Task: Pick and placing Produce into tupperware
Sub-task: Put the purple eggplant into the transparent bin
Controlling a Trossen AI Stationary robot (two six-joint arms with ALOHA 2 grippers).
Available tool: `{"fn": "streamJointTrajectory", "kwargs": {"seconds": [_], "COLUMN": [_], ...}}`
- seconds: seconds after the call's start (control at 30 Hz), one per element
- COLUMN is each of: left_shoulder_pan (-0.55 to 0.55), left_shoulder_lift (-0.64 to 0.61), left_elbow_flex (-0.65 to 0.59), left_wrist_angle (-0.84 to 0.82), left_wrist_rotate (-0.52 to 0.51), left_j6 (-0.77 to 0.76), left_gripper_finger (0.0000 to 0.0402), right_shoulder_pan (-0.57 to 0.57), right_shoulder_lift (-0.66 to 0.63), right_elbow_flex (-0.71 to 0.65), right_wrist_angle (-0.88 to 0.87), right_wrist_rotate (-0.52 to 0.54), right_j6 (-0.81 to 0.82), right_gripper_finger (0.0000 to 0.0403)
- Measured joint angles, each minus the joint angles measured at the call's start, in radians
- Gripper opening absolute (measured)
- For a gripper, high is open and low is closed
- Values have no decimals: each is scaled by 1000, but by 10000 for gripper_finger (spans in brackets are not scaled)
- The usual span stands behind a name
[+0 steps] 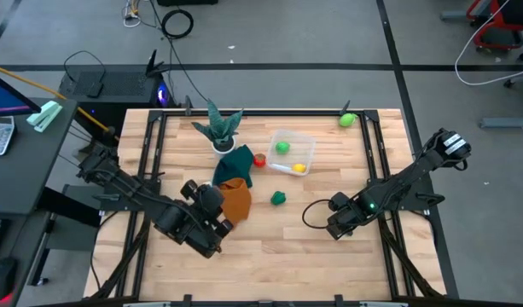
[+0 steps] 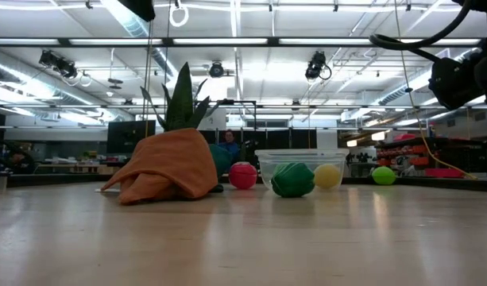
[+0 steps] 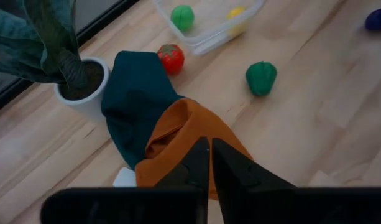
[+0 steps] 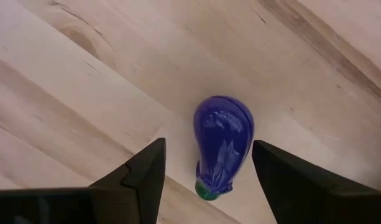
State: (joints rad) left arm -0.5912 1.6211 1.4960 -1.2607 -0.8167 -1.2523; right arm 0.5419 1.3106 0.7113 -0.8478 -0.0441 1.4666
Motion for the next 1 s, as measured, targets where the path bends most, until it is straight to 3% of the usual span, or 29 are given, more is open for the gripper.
{"fn": "streamJointTrajectory", "kwargs": {"seconds": [0.1,0.2,0.37,0.47,0.67,0.87,1.0], "left_shoulder_pan": [-29,-72,-150,-164,-163,-156,-135], "left_shoulder_lift": [-19,-85,-206,-252,-302,-330,-329], "left_elbow_flex": [-58,-171,-339,-418,-561,-682,-722], "left_wrist_angle": [49,216,522,594,697,1100,1157], "left_wrist_rotate": [-3,-14,-132,-146,-141,-63,-13], "left_j6": [-52,-78,31,85,108,326,378], "left_gripper_finger": [7,5,26,36,35,6,15], "right_shoulder_pan": [0,0,0,0,0,0,0], "right_shoulder_lift": [0,0,-7,-9,-9,-9,-9], "right_elbow_flex": [0,0,0,1,1,1,1], "right_wrist_angle": [0,0,0,-1,0,0,0], "right_wrist_rotate": [0,-7,-16,-19,-32,-51,-65], "right_j6": [5,15,31,37,54,82,93], "right_gripper_finger": [205,204,204,204,204,206,205]}}
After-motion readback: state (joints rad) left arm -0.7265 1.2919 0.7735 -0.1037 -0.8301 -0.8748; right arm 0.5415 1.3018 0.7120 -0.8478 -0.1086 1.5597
